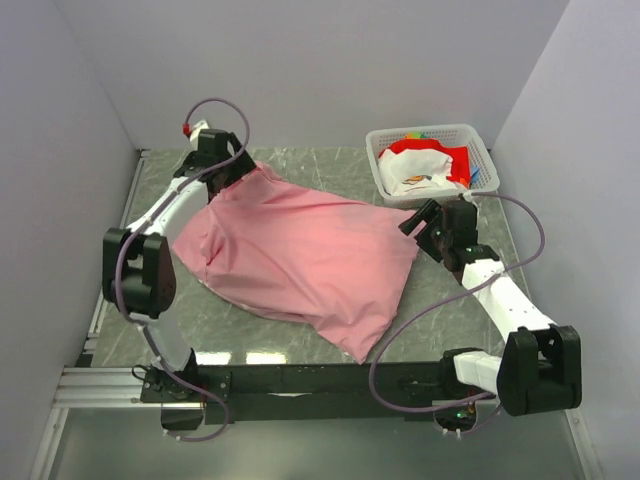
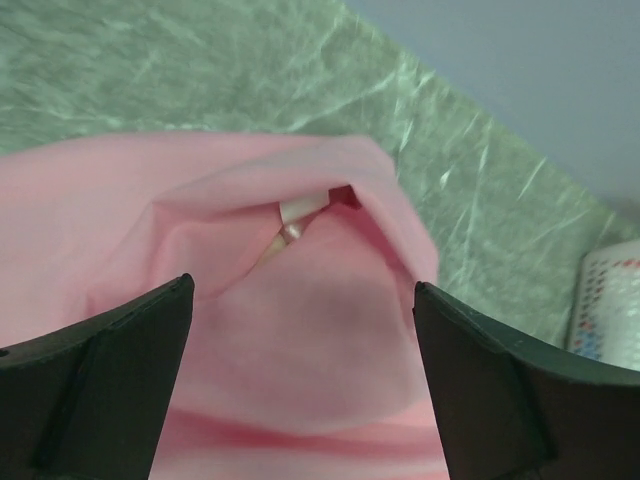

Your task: Put the pillow into the pillowcase

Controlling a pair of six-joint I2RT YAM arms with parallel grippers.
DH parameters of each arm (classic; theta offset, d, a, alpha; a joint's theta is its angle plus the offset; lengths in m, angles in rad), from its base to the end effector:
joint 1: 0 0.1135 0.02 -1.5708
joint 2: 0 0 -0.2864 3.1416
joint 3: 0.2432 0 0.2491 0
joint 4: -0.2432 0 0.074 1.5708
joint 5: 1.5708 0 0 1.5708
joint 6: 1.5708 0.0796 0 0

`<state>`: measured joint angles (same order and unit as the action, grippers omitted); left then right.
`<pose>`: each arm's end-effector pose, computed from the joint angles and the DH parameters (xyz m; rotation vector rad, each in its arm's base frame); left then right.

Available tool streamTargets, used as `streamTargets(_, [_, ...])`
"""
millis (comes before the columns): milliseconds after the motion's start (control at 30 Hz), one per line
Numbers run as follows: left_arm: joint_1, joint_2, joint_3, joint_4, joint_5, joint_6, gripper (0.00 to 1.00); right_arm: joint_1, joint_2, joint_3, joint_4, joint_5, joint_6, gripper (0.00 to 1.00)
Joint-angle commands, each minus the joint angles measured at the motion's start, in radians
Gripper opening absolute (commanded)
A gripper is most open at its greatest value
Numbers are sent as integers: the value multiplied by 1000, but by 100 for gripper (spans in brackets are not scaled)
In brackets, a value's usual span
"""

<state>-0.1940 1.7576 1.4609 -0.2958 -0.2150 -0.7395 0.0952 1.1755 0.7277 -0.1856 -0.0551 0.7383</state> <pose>0.4427 -0.0697 0.2968 -0.7015 2.0472 -0.3093 0.2757 0.0307 0.2364 0.6822 2.1474 0.5185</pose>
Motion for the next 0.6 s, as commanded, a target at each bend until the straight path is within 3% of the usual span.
streamTargets(0, [-2, 83, 82, 101, 91, 118, 96, -2, 6, -27, 123, -48, 19, 87])
streamTargets(133, [-13, 207, 258, 21, 89, 152, 95, -3, 32, -33, 147, -46, 21, 86])
streamTargets(367, [-50, 308, 299, 106, 115, 146, 86, -12, 102, -25, 183, -14, 27, 86])
streamTargets(467, [-56, 362, 371, 55, 106, 153, 58, -29, 150, 1, 183, 6, 30, 87])
streamTargets(500, [-56, 368, 381, 47, 86, 154, 27, -40, 160, 2, 216, 1, 35, 86])
streamTargets(533, [-58, 362, 386, 38, 72, 152, 8, -60, 171, 4, 227, -3, 42, 87])
streamTargets(567, [-55, 352, 385, 29, 54, 144, 1, -67, 202, 22, 235, 3, 44, 86])
